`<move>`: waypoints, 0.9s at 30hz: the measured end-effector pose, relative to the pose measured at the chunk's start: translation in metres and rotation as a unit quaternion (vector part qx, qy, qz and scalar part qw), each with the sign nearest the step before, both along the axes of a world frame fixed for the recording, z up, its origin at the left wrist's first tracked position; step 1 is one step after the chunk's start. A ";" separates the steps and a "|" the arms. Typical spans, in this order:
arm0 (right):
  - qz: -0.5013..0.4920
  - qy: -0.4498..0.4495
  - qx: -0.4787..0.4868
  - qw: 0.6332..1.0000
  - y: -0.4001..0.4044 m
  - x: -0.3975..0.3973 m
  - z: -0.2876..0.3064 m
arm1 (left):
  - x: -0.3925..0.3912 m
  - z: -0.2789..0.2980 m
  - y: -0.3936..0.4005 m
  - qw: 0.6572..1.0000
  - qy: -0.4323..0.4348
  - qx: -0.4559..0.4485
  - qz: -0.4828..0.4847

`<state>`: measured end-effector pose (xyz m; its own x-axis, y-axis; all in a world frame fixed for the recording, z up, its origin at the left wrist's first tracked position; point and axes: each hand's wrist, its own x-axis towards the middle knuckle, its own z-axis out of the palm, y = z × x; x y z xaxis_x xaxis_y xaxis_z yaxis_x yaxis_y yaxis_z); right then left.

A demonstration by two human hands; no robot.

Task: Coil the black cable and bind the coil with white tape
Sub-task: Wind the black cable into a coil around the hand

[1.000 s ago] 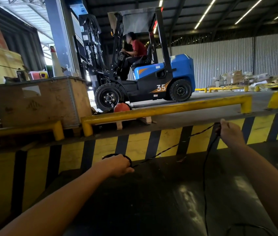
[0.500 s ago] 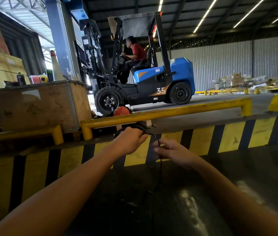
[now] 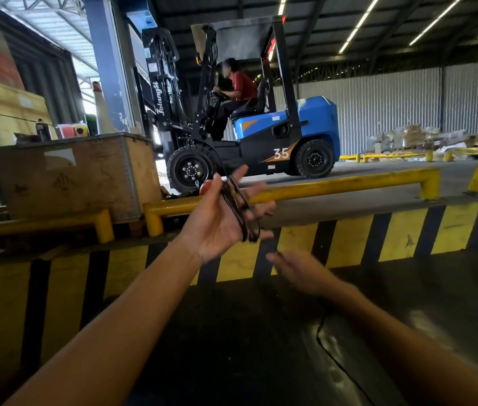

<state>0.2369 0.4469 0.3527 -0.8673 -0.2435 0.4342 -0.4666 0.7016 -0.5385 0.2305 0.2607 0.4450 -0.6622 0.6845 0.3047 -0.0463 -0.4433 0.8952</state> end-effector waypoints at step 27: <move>-0.052 0.042 0.134 0.989 0.006 -0.024 -0.002 | 0.007 -0.019 0.009 0.980 0.002 -0.128 -0.152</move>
<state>0.2129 0.4526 0.3506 -0.8578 -0.2709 0.4369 -0.4191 0.8606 -0.2892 0.2378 0.2692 0.4255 -0.4144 0.9046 0.0998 -0.1384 -0.1710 0.9755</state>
